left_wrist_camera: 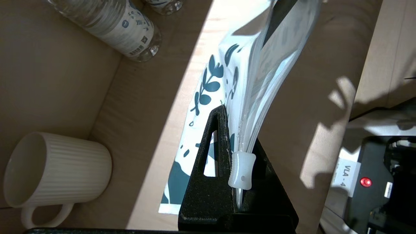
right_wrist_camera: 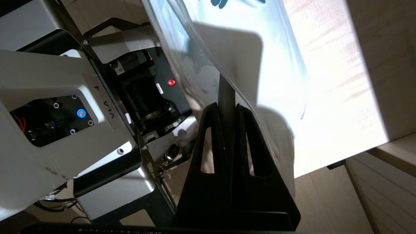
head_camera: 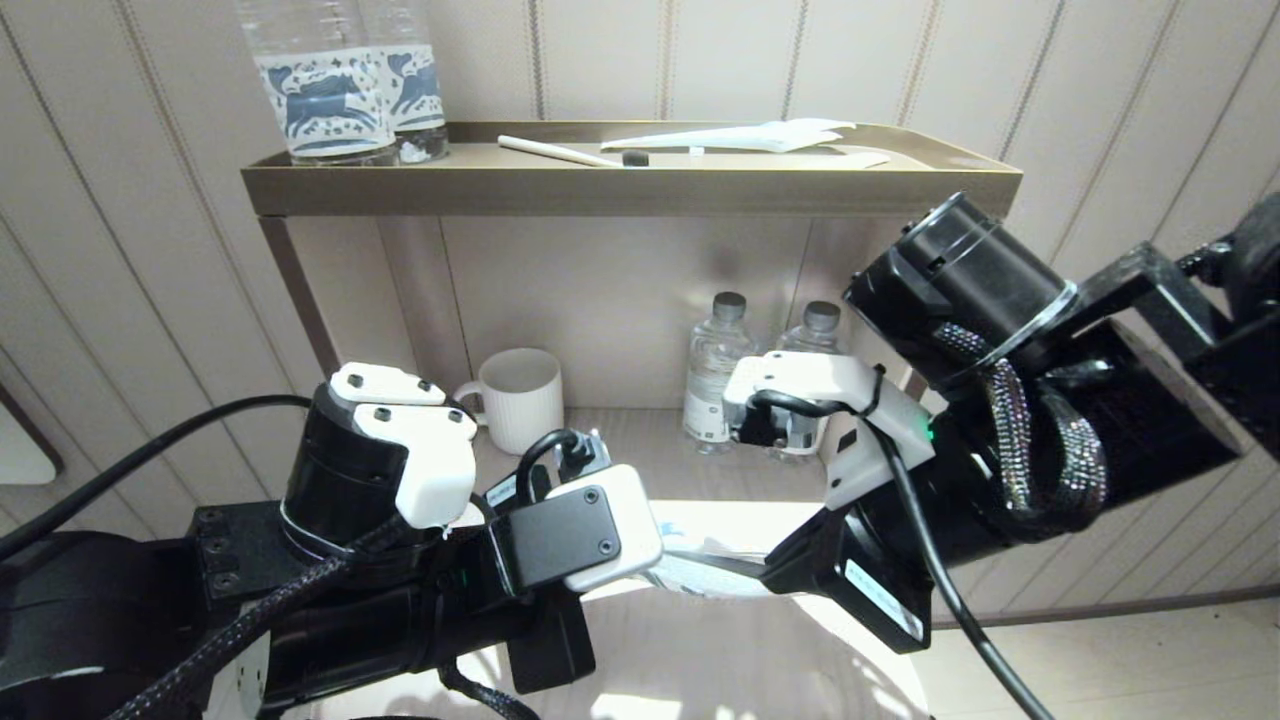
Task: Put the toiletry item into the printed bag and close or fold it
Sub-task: Place the toothbrush in the storage bag
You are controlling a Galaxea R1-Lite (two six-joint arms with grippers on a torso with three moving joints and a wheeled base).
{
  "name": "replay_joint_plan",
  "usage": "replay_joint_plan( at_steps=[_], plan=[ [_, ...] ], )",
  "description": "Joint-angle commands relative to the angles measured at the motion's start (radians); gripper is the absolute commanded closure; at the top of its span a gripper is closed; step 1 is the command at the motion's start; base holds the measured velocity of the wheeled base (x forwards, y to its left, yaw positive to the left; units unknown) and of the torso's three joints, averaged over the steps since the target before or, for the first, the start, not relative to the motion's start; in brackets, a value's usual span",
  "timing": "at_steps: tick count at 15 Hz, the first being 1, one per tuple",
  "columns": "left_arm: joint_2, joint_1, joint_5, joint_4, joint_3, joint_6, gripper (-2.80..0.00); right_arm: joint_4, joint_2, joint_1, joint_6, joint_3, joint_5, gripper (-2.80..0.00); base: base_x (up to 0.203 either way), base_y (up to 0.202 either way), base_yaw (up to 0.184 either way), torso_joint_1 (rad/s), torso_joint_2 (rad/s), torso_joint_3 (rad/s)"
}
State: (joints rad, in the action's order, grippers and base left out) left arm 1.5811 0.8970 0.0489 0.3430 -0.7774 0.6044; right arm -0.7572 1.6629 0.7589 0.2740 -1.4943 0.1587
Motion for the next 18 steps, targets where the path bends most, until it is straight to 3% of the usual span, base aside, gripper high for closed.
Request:
replay_joint_plan(
  at_steps=[1,10,11,18],
  plan=[
    [-0.009,0.002,0.000,0.002,0.003,0.003,0.00,-0.004,0.008,0.000,0.002,0.002,0.001,0.00,0.000,0.000,0.000,0.000,0.00,0.000],
    [-0.013,0.022,0.031,0.001,0.003,-0.031,0.00,0.061,0.045,-0.003,-0.006,-0.025,0.001,0.00,0.000,0.000,0.000,0.000,0.00,0.000],
    [-0.013,0.024,0.031,0.001,0.007,-0.031,0.00,0.061,0.044,-0.006,-0.006,-0.024,-0.001,-2.80,0.000,0.000,0.000,0.000,0.00,0.000],
    [0.001,0.039,0.031,0.002,0.032,-0.031,0.00,0.052,-0.051,-0.018,0.000,-0.005,-0.004,-2.80,0.000,0.000,0.000,0.000,0.00,0.000]
  ],
)
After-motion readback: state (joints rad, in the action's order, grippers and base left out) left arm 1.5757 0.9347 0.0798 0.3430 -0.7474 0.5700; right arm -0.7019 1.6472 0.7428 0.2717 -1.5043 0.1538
